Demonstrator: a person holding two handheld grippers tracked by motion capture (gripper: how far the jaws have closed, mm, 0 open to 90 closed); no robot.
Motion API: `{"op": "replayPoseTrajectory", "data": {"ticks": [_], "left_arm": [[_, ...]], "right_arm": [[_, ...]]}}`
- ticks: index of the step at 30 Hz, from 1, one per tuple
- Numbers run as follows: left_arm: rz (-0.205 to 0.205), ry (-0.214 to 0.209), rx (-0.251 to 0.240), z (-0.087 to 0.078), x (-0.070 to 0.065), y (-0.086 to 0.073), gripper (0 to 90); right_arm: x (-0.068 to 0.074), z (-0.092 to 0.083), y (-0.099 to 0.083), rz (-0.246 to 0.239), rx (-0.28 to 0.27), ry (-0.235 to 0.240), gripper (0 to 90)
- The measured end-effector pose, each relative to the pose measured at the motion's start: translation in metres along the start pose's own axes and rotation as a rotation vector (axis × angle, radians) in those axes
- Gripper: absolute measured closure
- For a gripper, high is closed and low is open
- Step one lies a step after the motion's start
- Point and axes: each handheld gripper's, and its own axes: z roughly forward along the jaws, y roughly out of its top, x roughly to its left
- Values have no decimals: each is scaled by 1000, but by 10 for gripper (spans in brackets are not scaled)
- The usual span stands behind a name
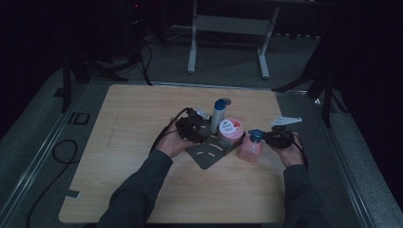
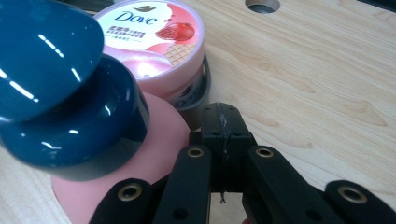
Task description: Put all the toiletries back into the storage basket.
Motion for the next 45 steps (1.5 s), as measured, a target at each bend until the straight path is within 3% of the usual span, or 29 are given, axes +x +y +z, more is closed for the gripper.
{"op": "replayPoseTrajectory", "data": {"ticks": [11, 21, 40, 45], "left_arm": [[6, -5, 6, 4, -2, 1, 506], [17, -9, 6, 4, -7, 1, 507], [62, -43, 3, -7, -21, -4, 504], [123, -80, 1, -14, -34, -3, 485]], "right_arm": [[6, -2, -6, -8, -14, 88, 900], [26, 1, -5, -75, -9, 159, 900], [64, 0, -8, -174, 6, 203, 900], [73, -1, -9, -198, 10, 211, 900]]}}
